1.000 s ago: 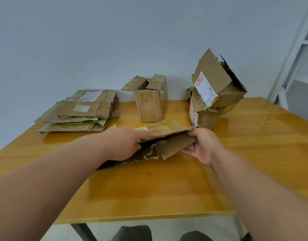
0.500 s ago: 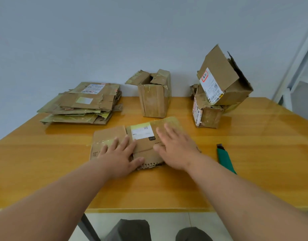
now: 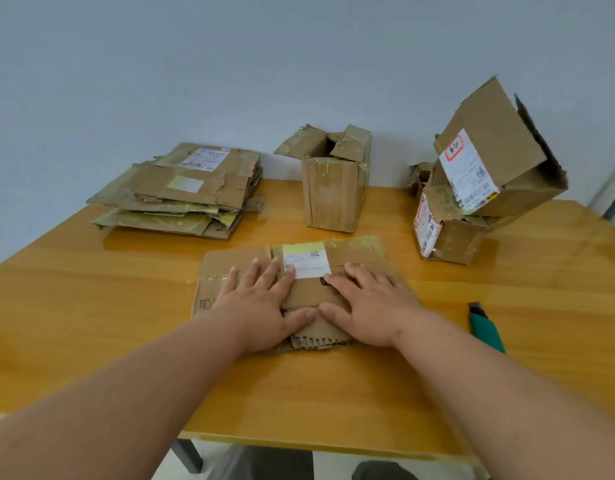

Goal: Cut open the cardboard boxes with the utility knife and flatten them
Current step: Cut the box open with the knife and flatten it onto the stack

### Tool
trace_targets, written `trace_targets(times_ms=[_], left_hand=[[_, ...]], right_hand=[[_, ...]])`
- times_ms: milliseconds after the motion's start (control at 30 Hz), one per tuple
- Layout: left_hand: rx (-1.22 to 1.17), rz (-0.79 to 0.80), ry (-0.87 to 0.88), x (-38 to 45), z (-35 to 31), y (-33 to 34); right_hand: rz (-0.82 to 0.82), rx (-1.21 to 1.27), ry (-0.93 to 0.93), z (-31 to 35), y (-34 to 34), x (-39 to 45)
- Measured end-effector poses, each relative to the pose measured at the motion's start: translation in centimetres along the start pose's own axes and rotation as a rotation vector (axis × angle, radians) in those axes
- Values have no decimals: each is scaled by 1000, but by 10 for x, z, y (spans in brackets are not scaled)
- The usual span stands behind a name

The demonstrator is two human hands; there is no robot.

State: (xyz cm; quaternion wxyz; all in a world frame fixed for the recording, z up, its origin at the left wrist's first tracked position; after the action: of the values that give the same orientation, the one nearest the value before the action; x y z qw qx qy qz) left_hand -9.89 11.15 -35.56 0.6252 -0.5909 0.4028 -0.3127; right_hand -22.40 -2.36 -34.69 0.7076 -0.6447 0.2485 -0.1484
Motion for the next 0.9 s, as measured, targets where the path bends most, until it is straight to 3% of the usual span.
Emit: trace_targets(times_ms=[133, 267, 367, 467, 633, 767, 900], left_hand=[[-19, 3, 66, 8, 10, -8], [-24, -66, 46, 14, 19, -8], [-1, 31, 30, 23, 19, -4], [16, 59, 45, 28, 16, -13], [15, -34, 168, 24, 1, -9], [-48, -86, 27, 17, 34, -12], [-31, 12, -52, 14, 44, -4]], right_hand=[[-230, -96, -2, 3, -17, 11], [-108, -25, -49, 4, -1, 24], [42, 13, 0, 0, -2, 34], [16, 18, -5, 9, -13, 42], [9, 49, -220, 39, 1, 37], [-37, 52, -16, 3, -3, 34], [7, 49, 111, -15, 5, 31]])
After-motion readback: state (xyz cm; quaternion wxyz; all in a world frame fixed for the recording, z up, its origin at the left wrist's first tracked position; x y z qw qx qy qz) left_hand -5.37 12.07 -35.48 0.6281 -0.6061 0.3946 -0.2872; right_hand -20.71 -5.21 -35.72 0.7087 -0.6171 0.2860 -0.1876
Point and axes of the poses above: each hand's wrist, its own x-axis towards the middle knuckle, its own y-axis out of the palm, z = x × y, the point moved 6 cm from there along x, towards the middle knuckle, and after that the axes turned 3 degrees about y, right-handed, at the moved point
